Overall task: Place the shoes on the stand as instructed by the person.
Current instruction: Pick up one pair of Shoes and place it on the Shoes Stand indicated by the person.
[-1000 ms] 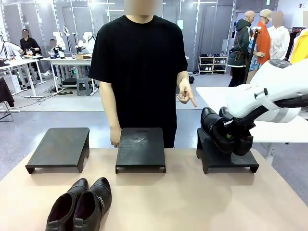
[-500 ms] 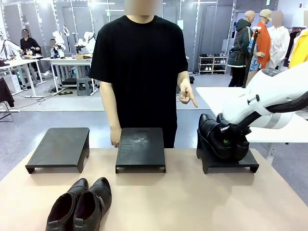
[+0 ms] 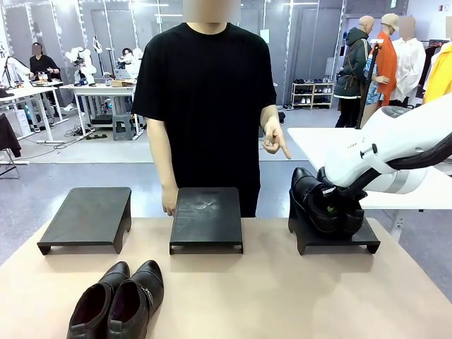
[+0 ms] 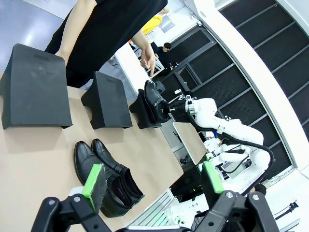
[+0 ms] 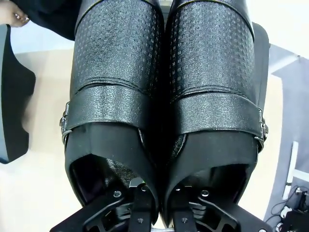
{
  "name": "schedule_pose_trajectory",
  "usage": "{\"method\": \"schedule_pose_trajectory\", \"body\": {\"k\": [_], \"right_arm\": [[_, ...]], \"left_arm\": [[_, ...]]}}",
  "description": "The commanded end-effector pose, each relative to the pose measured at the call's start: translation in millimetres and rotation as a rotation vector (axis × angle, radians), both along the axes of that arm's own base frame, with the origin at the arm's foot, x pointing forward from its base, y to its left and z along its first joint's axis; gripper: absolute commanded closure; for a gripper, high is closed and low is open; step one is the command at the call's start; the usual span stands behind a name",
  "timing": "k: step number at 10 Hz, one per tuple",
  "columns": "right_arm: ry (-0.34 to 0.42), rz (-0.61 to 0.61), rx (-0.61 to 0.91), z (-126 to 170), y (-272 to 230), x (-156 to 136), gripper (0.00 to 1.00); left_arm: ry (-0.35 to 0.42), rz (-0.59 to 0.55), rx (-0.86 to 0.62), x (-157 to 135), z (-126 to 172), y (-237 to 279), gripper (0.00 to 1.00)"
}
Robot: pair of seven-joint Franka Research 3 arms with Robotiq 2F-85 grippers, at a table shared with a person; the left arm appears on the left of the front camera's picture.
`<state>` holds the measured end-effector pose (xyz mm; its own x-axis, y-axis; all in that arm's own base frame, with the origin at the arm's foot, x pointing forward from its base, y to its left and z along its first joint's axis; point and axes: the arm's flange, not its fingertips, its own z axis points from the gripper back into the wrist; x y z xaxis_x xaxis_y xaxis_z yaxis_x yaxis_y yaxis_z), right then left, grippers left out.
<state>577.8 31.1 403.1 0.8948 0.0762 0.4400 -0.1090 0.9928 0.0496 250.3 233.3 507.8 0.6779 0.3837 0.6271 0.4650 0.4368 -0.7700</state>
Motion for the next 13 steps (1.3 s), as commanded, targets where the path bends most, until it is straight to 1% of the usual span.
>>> {"method": "schedule_pose_trajectory", "body": {"k": [1,4,5,6,7,8,9,10,11,13], "right_arm": [[-0.048,-0.023,0.019,3.3,-1.6,5.0,0.91],[-0.068,-0.05,0.022,1.0,-4.8,4.2,0.91],[-0.069,-0.063,0.023,-0.7,-7.2,5.5,0.73],[-0.066,-0.074,0.022,-1.4,-9.1,6.1,0.68],[-0.057,-0.087,0.038,-2.6,-10.7,5.4,0.49],[-0.056,-0.086,0.039,-3.3,-11.4,4.4,0.43],[-0.059,-0.081,0.043,-2.3,-10.4,2.4,0.24],[-0.062,-0.074,0.05,-0.8,-8.2,0.7,0.18],[-0.065,-0.069,0.052,0.2,-5.8,-1.3,0.0],[-0.08,-0.072,0.057,3.8,-6.4,-5.4,0.0]], "left_arm": [[-0.017,-0.011,0.002,0.9,1.7,1.8,0.0],[-0.017,-0.011,0.002,0.9,1.7,1.8,0.0],[-0.017,-0.011,0.002,0.9,1.7,1.8,0.0],[-0.017,-0.011,0.002,0.9,1.7,1.8,0.0],[-0.017,-0.011,0.002,0.9,1.7,1.8,0.0],[-0.017,-0.011,0.002,0.9,1.7,1.8,0.0],[-0.017,-0.011,0.002,0.9,1.7,1.8,0.0],[-0.017,-0.011,0.002,0.9,1.7,1.8,0.0],[-0.017,-0.011,0.002,0.9,1.7,1.8,0.0],[-0.017,-0.011,0.002,0.9,1.7,1.8,0.0]]}}
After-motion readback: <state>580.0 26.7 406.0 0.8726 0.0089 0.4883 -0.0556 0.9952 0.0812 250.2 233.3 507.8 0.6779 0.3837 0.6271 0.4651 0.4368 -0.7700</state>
